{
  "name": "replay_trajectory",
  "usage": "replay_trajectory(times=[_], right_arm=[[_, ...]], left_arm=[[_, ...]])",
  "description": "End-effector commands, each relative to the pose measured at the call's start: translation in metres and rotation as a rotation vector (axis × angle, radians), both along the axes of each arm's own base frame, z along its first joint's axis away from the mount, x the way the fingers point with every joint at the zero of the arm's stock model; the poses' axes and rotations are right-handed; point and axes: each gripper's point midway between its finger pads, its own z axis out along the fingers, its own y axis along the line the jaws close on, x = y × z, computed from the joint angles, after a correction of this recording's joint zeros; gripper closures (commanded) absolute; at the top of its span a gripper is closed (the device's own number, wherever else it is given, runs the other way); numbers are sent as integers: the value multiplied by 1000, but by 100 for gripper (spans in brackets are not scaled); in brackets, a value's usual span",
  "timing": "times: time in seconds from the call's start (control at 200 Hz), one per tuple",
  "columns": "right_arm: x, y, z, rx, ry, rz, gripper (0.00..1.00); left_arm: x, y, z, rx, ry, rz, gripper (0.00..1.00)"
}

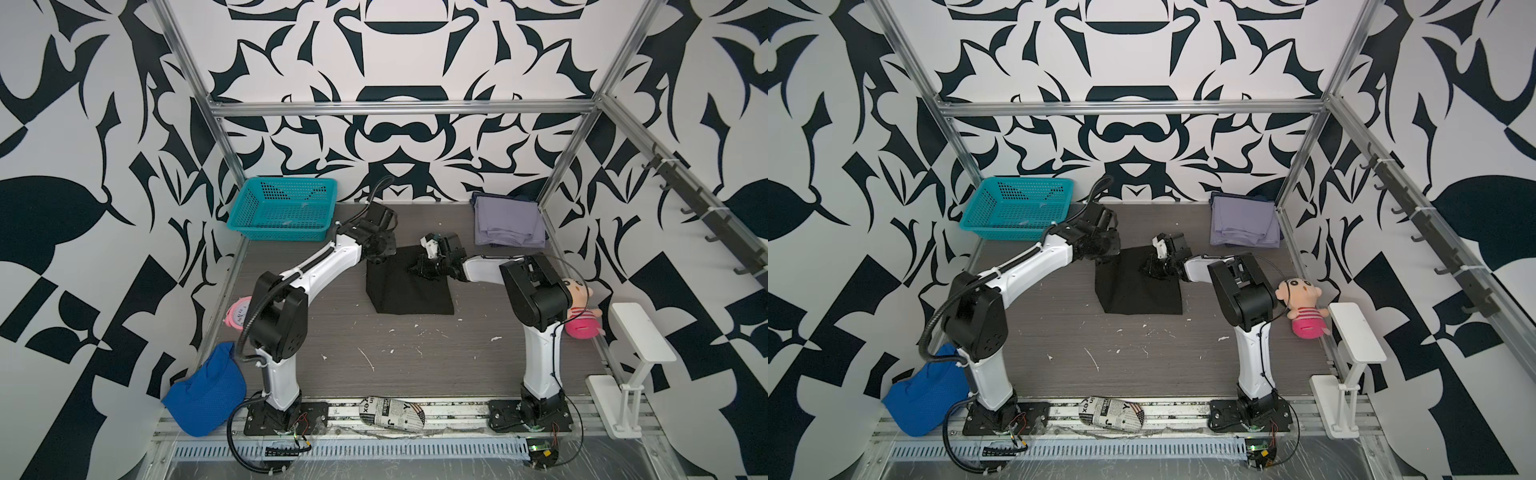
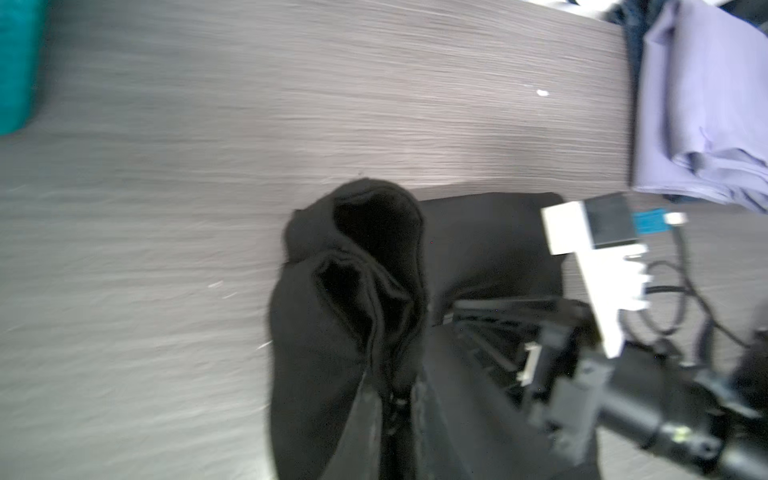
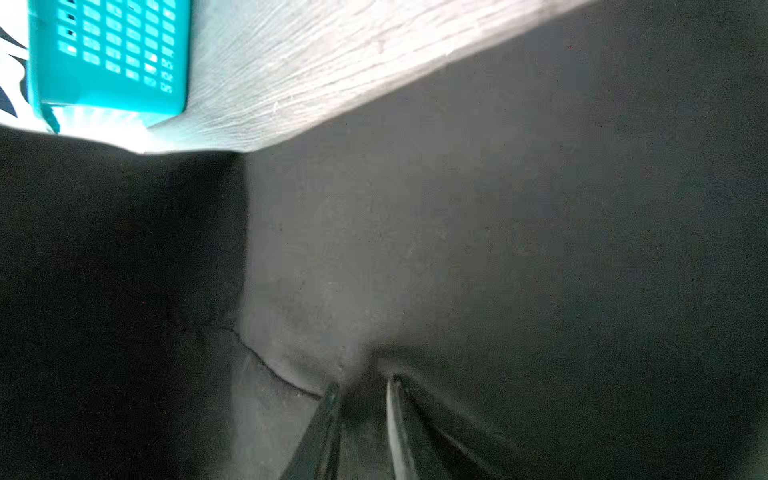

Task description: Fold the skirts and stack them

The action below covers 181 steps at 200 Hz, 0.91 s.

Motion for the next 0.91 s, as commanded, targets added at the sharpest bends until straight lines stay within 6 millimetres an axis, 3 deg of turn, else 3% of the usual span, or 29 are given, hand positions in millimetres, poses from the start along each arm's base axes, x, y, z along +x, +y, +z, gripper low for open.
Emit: replay_trajectory(times=[0.0,0.165,0.395,0.54,0.735,0.9], right_arm=[[-28,-14,-50,-68,152,-24,75],[-27,-17,-53,-53,152,-32,75],[-25,-16,-50,-29,143,-31,75],[-24,-17,-39,-2,128,-31,74],[-20,-17,7,70,80,-24,68],[-23,-33,47,103,33,-43,64]], left_arm=[[-7,-30,-11,-8,56,-39,100],[-12,-83,-30,-22,91,-120,100],[-20,-127,-56,-86,140,-167,100],[-22,-122,-60,-75,145,-149,100],[-18,-99,-38,-32,66,-116,100],[-19,-84,-29,-9,38,-98,100]])
